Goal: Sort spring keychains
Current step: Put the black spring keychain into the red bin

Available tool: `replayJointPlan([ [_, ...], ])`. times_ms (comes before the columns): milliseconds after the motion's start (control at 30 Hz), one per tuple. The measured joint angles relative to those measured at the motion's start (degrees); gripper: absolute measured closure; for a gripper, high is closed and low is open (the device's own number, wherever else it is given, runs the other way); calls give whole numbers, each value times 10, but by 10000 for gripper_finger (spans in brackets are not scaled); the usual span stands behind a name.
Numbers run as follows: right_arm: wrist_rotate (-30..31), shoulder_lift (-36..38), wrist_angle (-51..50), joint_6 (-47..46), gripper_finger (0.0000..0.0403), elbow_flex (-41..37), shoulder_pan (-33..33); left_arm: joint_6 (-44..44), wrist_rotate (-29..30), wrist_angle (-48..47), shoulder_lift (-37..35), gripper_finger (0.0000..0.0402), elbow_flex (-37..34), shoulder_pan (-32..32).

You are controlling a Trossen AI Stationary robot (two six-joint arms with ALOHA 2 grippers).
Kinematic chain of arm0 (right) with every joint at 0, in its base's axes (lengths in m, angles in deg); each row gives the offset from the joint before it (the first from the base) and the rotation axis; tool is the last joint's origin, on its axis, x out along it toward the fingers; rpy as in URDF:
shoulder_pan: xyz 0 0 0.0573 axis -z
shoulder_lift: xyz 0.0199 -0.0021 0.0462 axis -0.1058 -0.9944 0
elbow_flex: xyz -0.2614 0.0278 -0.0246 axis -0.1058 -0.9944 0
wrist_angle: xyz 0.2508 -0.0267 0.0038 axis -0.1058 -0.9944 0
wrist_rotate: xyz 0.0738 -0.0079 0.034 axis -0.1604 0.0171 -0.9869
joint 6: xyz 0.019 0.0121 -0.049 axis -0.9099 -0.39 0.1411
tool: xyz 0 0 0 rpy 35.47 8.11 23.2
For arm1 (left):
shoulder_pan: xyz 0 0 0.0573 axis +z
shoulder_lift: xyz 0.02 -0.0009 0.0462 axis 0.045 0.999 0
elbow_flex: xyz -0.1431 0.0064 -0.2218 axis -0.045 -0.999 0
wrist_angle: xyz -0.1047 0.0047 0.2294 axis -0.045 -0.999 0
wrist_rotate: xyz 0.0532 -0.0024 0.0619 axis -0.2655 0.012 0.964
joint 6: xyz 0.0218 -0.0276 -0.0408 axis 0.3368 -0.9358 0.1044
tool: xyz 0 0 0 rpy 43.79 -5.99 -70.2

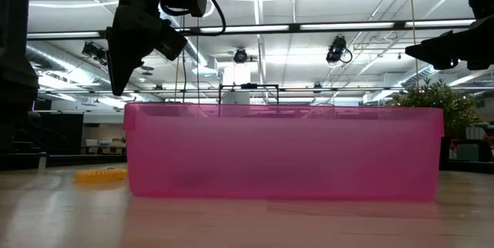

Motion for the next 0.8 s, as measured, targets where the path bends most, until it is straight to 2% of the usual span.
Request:
replayJointPlan([
  [800,0,0,0,0,181,0,0,10,13,9,-2,213,0,2],
])
